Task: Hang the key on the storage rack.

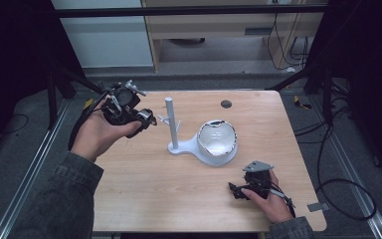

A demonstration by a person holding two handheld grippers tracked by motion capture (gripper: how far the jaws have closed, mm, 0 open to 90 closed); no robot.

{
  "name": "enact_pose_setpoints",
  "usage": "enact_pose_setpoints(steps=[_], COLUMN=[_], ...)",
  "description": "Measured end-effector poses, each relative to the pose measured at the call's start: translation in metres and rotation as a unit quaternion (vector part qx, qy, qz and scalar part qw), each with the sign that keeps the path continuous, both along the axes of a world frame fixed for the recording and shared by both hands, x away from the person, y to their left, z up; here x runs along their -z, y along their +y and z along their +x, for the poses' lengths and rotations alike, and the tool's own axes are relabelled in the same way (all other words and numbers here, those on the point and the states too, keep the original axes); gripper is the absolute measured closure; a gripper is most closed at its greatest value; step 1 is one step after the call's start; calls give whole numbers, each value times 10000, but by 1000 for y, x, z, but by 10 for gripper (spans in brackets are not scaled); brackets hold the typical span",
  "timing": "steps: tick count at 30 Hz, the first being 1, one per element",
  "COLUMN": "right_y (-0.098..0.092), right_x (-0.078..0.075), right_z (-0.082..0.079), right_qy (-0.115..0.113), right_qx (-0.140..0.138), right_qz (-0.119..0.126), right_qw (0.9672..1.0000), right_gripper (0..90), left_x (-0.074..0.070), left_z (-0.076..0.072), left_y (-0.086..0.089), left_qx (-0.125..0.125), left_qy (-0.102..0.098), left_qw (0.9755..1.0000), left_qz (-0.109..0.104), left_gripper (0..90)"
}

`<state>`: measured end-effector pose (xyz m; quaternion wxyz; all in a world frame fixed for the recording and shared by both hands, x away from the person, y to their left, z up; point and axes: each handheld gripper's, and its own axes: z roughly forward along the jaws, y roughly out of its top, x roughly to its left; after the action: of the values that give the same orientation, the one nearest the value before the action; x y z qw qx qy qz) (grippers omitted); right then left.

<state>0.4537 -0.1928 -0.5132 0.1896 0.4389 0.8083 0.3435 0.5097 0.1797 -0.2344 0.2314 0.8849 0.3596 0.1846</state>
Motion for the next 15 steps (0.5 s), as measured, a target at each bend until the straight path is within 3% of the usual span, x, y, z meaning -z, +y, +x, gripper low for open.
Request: enact_pose_setpoints(steps=[15], right_y=[0], right_x=[0], right_z=[0], right_qy=[5], right_qx=[0], right_qz=[-15], right_qw=[10000], right_gripper=[6], left_x=[1], left_z=[5], left_y=[-14], left_qx=[102], left_qy=[-3], left_qw=[9999], left_qz=[101], left_gripper=[486])
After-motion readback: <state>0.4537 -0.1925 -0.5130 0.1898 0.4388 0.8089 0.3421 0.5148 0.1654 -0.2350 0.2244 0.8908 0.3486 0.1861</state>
